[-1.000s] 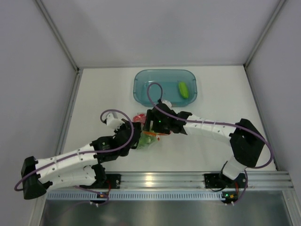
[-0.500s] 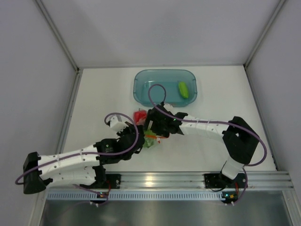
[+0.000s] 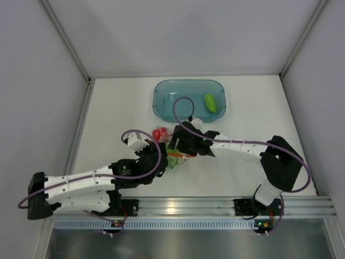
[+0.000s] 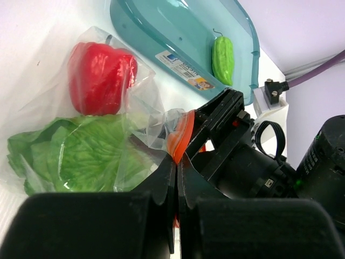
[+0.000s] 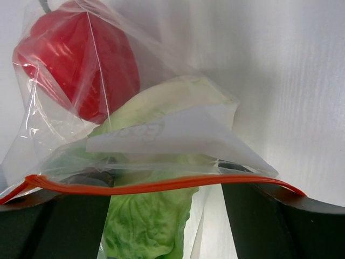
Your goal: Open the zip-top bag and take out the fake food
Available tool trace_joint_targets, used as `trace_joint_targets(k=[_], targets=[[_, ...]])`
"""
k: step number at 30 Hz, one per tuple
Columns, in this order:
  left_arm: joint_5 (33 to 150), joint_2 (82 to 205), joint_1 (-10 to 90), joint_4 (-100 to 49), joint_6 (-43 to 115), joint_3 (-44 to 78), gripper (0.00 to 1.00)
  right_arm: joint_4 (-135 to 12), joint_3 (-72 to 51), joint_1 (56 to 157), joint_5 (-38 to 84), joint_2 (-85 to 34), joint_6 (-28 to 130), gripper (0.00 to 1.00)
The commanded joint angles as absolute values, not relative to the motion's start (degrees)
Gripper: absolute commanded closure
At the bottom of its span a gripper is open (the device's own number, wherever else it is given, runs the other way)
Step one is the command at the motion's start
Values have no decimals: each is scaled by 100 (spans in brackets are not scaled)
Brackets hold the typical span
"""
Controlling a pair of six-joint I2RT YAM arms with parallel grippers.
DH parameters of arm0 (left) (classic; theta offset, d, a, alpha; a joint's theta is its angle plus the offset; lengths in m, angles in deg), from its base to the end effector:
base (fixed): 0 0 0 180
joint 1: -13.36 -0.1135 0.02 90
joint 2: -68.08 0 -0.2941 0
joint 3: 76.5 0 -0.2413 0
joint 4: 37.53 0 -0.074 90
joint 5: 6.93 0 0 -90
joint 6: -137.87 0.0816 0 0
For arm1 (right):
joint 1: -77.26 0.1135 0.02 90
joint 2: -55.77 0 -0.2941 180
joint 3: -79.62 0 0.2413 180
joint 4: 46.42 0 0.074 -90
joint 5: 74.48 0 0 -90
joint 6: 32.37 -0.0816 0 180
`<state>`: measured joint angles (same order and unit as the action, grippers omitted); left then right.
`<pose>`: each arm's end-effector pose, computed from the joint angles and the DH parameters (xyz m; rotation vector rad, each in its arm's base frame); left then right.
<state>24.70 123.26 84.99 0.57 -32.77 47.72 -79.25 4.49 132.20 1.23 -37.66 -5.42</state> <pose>0.1246 -0.1546 0.2864 -0.6638 1.8332 -0.6483 0.2249 0.2854 0.2121 0.2895 2.5066 0.5996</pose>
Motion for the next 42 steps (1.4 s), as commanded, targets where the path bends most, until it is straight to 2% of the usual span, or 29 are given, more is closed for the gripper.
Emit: trace_joint_targets(k=[1,5,9,12,15,27,42], targets=[[1970,12389,8551,-72,-3229,4437,100,-7577,598,13131,468,-3924,-652,23],[1934,12477,8657,-72,-3264,4393,100,-7234,774,13157,489,-4030,-917,40],[1934,12504,8718,-72,-3316,4410,100,-6979,871,13096,479,-4100,-1005,61],[1917,12495,8727,-63,-3264,4410,100,-6917,871,13026,427,-4074,-796,83],[1856,12407,8727,-63,-3220,4472,100,-6908,836,12956,348,-4004,-522,100],[1320,12301,8727,-37,-2666,4376,100,-6715,853,12823,-163,-2923,1314,100],[730,13126,8666,-72,-1339,3400,100,-6495,1372,13219,1516,-1306,4171,100]])
